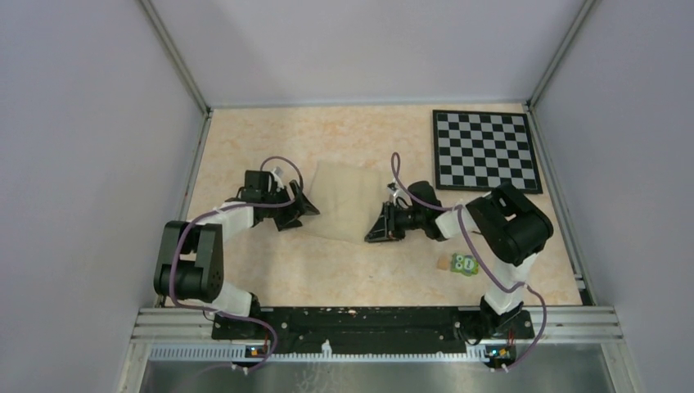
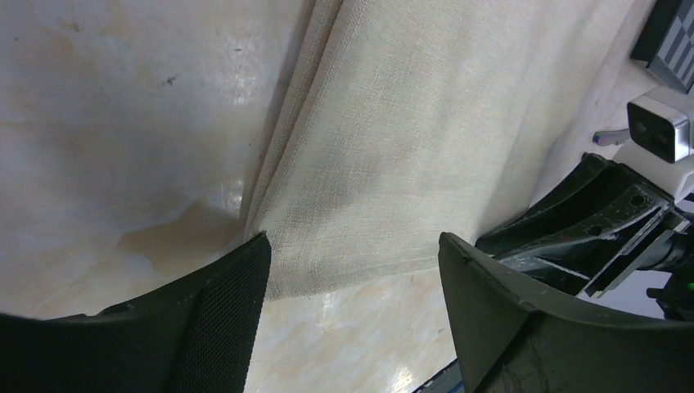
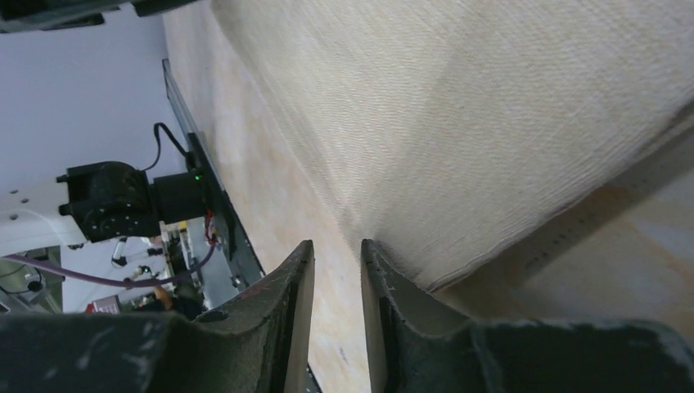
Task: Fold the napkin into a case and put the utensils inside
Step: Flatten out the square-folded napkin at the center of the board.
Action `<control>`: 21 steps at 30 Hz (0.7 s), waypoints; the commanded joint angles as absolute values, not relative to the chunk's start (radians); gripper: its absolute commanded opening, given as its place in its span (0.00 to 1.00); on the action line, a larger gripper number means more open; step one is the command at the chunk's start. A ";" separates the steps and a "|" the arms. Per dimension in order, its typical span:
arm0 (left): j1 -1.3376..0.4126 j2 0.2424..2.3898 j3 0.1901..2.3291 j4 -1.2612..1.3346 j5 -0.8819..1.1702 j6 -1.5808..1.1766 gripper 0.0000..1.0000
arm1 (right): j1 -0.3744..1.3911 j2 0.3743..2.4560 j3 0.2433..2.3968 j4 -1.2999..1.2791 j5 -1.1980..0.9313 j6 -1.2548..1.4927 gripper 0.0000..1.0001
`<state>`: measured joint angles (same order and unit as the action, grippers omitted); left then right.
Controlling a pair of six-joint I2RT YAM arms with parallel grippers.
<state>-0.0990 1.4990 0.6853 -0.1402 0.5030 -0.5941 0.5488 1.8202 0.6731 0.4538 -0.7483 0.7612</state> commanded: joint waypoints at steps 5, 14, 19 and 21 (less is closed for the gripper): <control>-0.104 1.565 0.644 -0.117 0.399 -0.547 0.81 | 0.586 1.794 0.503 0.622 -0.645 0.755 0.24; -0.184 1.435 0.488 -0.110 0.499 -0.619 0.81 | 0.540 1.557 0.528 0.195 -0.471 0.615 0.39; -0.330 1.353 0.363 -0.013 0.522 -0.762 0.82 | 0.515 1.345 0.617 -0.154 -0.320 0.501 0.63; -0.396 1.334 0.341 -0.007 0.515 -0.808 0.82 | 0.459 1.292 0.619 -0.243 -0.327 0.493 0.65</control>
<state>-0.2924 1.3296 0.4393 0.0753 0.5587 -0.7109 0.5308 1.4059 0.5728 0.0612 -0.4316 0.5926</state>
